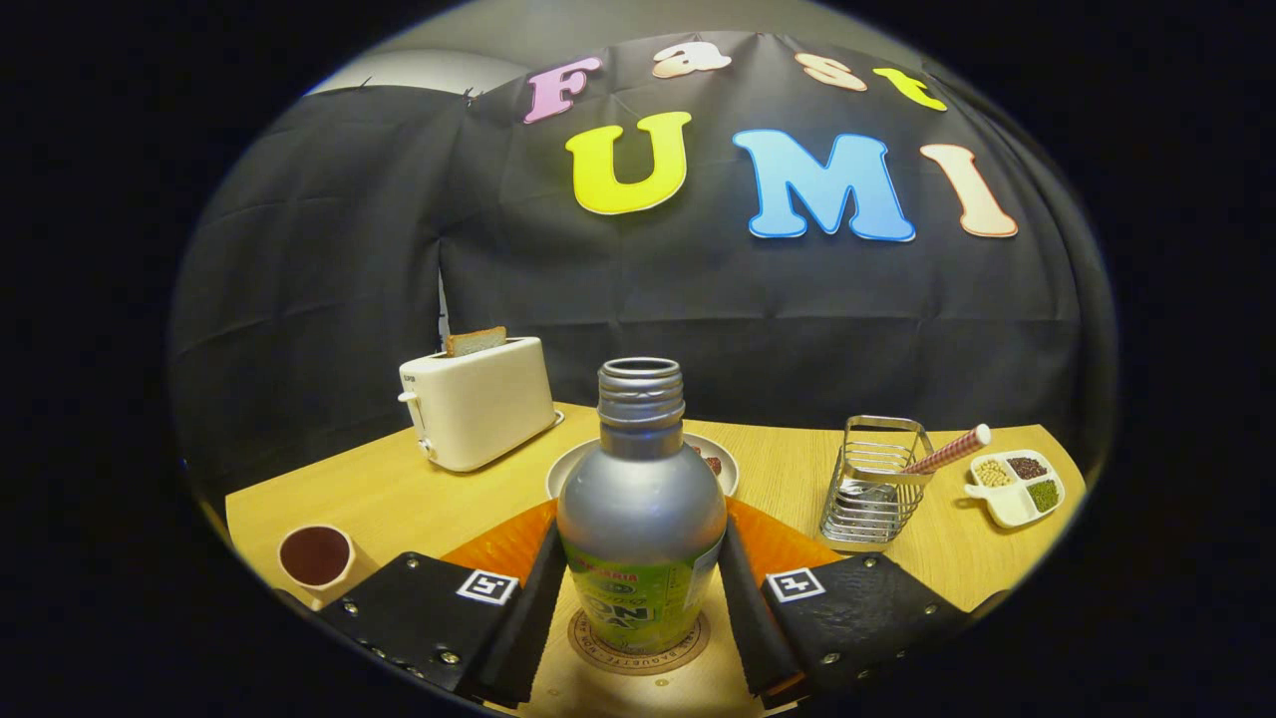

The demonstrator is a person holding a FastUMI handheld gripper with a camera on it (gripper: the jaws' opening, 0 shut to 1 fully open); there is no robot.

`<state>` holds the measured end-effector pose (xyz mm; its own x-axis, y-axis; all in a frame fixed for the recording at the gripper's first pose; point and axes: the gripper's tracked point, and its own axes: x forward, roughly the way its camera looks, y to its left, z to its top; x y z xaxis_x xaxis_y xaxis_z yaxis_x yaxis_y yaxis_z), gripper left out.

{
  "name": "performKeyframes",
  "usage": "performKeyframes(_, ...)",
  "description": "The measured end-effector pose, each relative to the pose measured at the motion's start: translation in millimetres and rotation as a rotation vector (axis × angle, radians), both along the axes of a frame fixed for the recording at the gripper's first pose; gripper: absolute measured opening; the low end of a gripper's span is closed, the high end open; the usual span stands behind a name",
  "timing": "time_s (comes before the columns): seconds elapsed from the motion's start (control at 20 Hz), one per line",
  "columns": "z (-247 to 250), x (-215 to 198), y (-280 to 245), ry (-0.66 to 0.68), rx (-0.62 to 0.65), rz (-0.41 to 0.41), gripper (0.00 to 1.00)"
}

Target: Take the bottle from table, then pour the juice into the cup, finally place the bottle on the coaster

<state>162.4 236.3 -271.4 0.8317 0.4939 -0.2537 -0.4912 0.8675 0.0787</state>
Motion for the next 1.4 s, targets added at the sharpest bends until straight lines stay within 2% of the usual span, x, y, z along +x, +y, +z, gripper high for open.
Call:
performKeyframes(0.2, 0.0, -0.9, -0.1, -0.01, -0.004, -0.005, 0.76)
performKeyframes(0.3, 2.7, -1.0, -2.2, -0.014, -0.016, -0.009, 0.81)
performKeyframes(0.35, 10.6, 0.3, -3.5, -0.032, -0.011, -0.019, 0.87)
performKeyframes(0.5, 32.1, 0.0, -8.4, -0.069, 0.022, -0.044, 0.92)
performKeyframes(0.65, 90.5, -4.9, -25.7, -0.136, 0.041, -0.1, 0.92)
performKeyframes(0.75, 130.8, -9.3, -44.8, -0.186, 0.005, -0.154, 0.92)
performKeyframes(1.1, 289.8, -53.2, -126.1, -0.288, -0.007, -0.31, 0.92)
performKeyframes(1.25, 321.3, -59.8, -151.7, -0.302, -0.045, -0.355, 0.92)
performKeyframes(1.4, 333.0, -60.2, -167.7, -0.317, -0.024, -0.377, 0.92)
